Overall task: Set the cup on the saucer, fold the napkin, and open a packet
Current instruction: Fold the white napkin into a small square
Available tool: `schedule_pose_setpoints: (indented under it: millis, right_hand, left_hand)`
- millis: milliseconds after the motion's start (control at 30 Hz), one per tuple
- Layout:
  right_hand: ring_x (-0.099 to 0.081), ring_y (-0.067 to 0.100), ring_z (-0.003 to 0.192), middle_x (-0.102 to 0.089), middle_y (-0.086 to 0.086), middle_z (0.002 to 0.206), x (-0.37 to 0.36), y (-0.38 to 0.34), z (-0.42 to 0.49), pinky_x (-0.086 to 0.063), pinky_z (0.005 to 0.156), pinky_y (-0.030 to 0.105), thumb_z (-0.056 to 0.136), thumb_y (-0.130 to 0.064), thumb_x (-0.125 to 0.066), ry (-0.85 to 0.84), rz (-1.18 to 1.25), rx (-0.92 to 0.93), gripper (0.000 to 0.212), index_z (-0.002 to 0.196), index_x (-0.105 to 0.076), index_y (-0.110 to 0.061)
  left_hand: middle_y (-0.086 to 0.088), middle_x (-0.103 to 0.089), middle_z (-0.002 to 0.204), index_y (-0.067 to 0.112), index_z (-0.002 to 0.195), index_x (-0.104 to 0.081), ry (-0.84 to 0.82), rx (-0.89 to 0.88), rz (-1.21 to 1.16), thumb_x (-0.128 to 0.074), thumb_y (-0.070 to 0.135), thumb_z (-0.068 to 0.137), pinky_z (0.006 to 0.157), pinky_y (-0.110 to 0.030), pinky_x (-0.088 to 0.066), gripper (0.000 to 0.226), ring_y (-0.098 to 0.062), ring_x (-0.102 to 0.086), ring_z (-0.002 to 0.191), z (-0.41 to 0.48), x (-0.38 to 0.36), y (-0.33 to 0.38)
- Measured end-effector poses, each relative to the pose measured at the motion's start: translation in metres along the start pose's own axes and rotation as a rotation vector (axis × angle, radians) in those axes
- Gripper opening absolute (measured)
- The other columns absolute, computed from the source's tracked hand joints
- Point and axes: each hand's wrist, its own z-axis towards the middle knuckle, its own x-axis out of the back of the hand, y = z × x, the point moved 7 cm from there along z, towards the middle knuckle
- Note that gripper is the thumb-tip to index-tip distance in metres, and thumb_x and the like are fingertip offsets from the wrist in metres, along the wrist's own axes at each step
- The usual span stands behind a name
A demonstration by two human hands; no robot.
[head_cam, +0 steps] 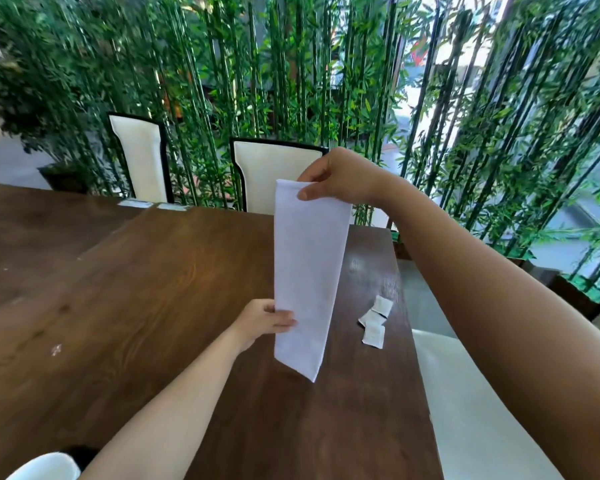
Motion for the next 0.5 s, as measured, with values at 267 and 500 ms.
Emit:
schedule_pose_setpoints:
  millis: [267, 500]
  right_hand:
    - [-0.058, -0.003, 0.065, -0.067, -0.006, 0.085, 0.018, -0.007, -0.002, -0.042, 0.062, 0.003, 0.082, -0.016, -0.07, 0.117, -0.001, 0.101, 0.017, 0.097, -0.075, -0.011]
    - [-0.052, -0.026, 0.066, -0.07, -0.018, 0.077, -0.091, -0.005, -0.07, -0.041, 0.067, 0.0, 0.082, -0.009, -0.068, -0.182, 0.021, 0.203, 0.016, 0.096, -0.075, -0.008]
  left_hand:
    - [-0.01, -0.066, 0.093, 0.007, 0.092, -0.068, 0.214, -0.118, -0.109, -0.073, 0.016, 0.079, 0.078, -0.035, -0.049, 0.016, -0.024, -0.062, 0.089, 0.034, 0.032, 0.031]
    - [-0.015, -0.063, 0.105, 0.009, 0.089, -0.066, 0.219, -0.032, -0.279, -0.059, -0.011, 0.083, 0.084, -0.027, -0.052, 0.022, -0.028, -0.058, 0.1, 0.014, 0.037, -0.066]
